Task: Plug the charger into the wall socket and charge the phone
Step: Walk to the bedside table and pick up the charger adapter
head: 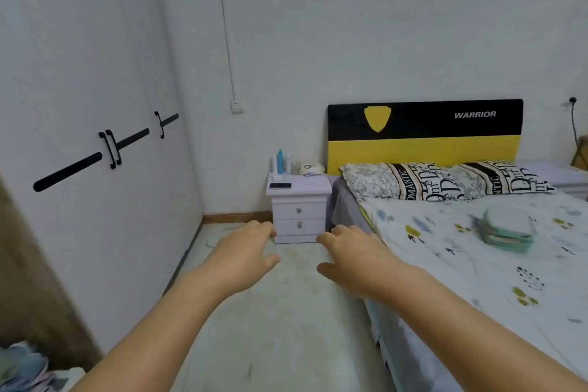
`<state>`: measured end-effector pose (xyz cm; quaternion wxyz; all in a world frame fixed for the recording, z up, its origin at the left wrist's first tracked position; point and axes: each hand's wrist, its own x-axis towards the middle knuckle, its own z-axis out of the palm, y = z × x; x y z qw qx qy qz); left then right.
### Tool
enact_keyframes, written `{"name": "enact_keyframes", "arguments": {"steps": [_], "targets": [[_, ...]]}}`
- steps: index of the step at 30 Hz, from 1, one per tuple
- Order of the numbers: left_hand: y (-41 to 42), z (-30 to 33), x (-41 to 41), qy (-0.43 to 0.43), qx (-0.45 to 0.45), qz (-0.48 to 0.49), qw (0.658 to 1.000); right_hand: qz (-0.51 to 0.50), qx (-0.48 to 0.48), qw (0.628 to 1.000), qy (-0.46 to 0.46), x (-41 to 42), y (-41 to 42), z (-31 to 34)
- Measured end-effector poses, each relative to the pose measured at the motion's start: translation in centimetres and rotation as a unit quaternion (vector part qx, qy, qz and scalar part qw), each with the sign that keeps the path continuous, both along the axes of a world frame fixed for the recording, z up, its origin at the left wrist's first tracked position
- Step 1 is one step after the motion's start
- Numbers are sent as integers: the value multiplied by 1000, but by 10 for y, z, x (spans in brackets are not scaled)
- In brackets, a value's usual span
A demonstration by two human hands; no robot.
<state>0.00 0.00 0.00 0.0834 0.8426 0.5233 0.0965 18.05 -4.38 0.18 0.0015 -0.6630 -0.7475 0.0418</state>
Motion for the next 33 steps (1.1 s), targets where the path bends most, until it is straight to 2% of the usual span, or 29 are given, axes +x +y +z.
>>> {"name": "enact_keyframes", "arguments": {"steps": [13, 21, 33], "targets": [[61, -6, 65, -12, 1, 36, 999, 8, -2, 1000, -9, 63, 72, -3], [112, -6, 63, -17, -1, 38, 999, 18, -10, 1000, -16, 57, 124, -2], [231, 4, 31, -32, 8, 18, 999, 1, 4, 1000, -6, 24, 232, 1]]}}
